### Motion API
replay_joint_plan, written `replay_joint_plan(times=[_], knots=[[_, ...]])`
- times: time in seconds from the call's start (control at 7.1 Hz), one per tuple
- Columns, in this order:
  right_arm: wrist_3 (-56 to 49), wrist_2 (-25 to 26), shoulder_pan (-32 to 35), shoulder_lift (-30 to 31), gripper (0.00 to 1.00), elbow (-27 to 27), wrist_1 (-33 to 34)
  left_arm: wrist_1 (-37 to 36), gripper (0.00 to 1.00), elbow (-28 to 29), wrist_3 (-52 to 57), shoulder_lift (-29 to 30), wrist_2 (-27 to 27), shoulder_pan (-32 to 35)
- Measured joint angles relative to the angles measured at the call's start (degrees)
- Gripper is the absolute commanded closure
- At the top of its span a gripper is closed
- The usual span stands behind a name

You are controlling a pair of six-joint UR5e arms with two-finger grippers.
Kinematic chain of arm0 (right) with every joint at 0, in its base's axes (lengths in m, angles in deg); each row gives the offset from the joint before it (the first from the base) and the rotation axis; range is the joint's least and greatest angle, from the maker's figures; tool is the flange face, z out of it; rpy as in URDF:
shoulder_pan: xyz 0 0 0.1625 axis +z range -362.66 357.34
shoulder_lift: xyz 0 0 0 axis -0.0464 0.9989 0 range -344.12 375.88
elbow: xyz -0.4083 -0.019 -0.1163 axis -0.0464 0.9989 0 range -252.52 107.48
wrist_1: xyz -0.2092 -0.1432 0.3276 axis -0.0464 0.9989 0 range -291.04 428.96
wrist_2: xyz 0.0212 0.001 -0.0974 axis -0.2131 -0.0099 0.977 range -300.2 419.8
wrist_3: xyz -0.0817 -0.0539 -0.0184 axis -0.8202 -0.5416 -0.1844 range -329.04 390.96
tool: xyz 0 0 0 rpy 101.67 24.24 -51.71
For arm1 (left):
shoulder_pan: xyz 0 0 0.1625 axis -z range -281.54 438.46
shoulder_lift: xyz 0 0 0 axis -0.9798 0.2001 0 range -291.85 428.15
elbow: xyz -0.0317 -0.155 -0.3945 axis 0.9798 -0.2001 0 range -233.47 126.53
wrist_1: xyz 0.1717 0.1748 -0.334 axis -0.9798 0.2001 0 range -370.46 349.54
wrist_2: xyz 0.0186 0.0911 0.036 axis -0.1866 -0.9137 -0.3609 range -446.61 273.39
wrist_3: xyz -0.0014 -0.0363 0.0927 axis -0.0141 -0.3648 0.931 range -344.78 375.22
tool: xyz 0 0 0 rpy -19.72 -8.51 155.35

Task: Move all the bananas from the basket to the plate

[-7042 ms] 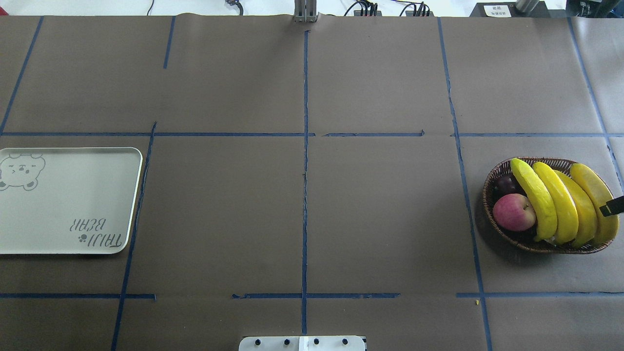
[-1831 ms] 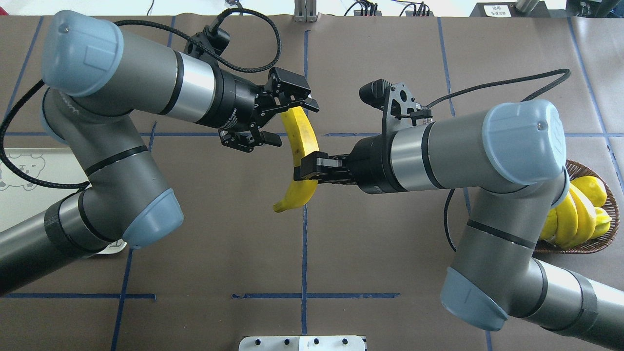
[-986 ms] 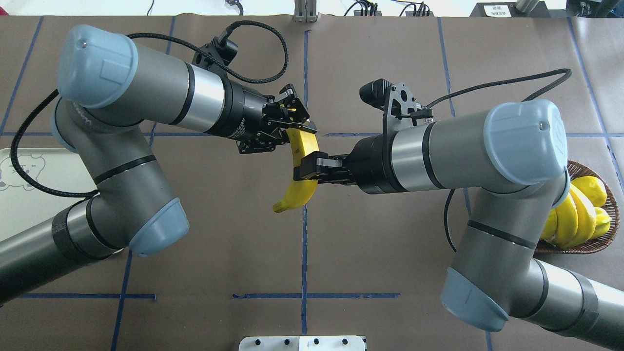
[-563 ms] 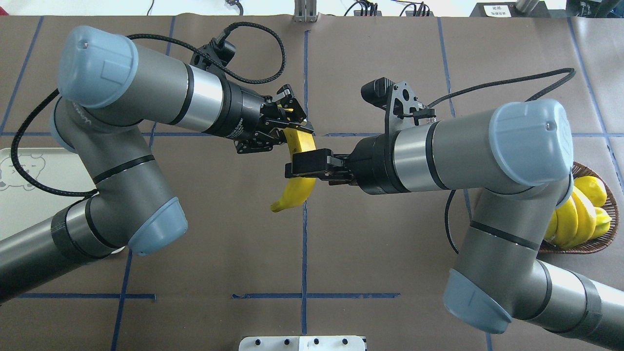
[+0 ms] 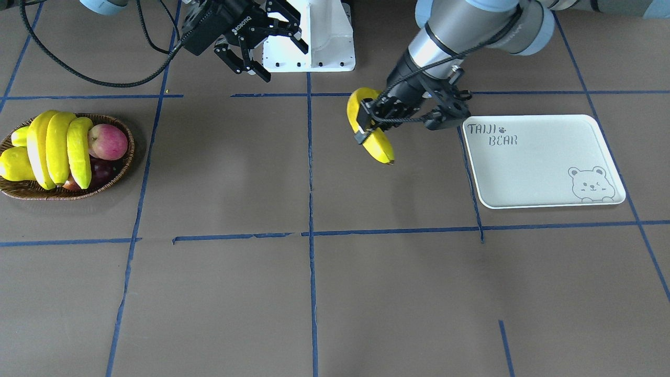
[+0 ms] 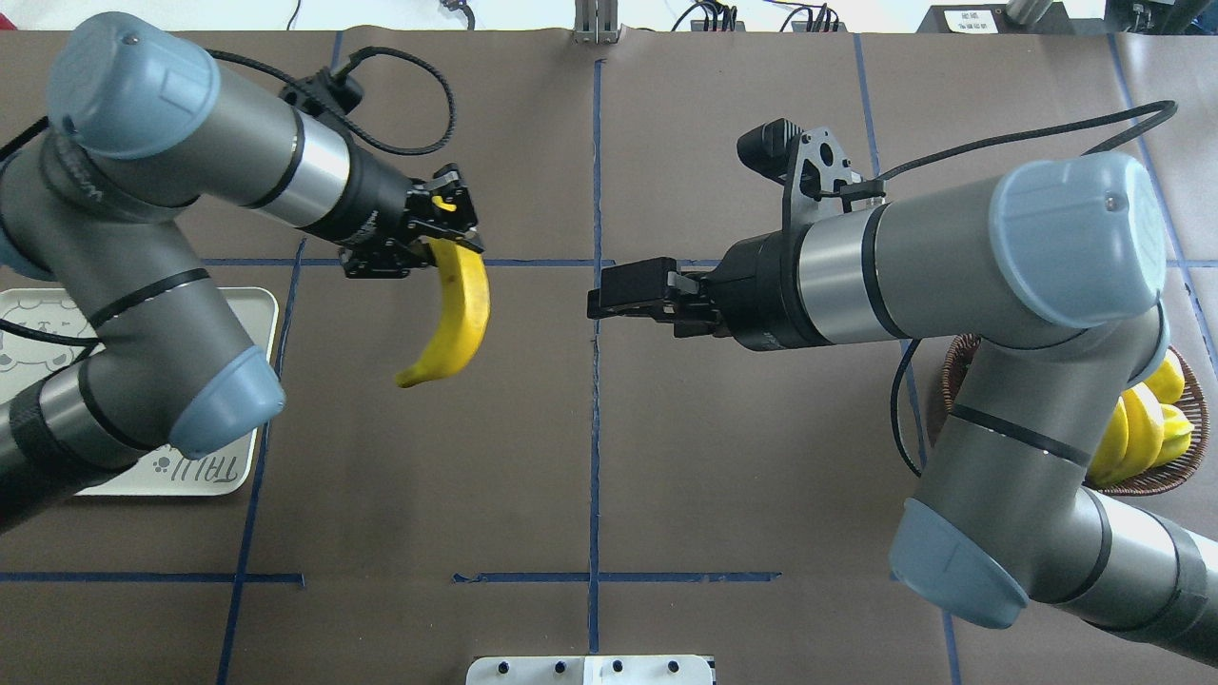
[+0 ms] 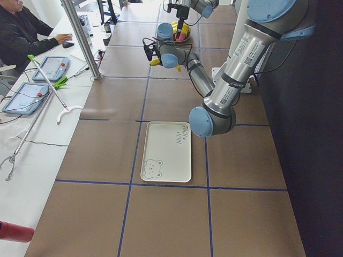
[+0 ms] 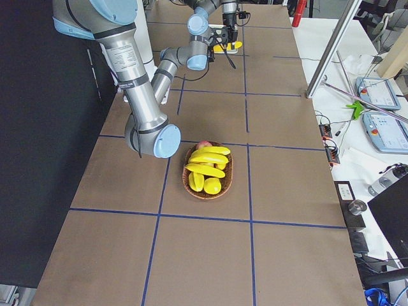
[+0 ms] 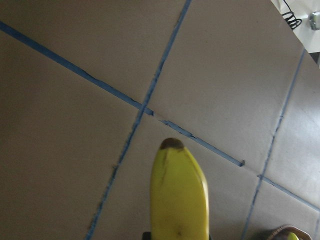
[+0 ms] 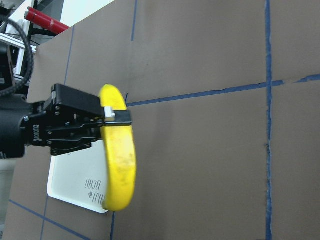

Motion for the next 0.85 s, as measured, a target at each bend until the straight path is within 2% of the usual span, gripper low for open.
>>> replay_joint_plan(times=[0.42, 0.7, 0.85], knots=[[-0.7, -0.5, 2.3, 1.4, 0.0, -1.5, 6.0, -1.9, 1.0, 0.1, 21.5, -17.4, 2.3, 8.6], [-0.8, -0.5, 3.2, 2.6, 0.0, -1.3, 6.4, -1.8, 1.0, 2.5, 34.3, -23.8, 2.6, 14.9], [-0.9, -0.4, 3.9, 3.4, 0.0, -1.1, 6.5, -1.7, 1.0, 6.1, 39.9, -25.1, 2.5, 16.9]])
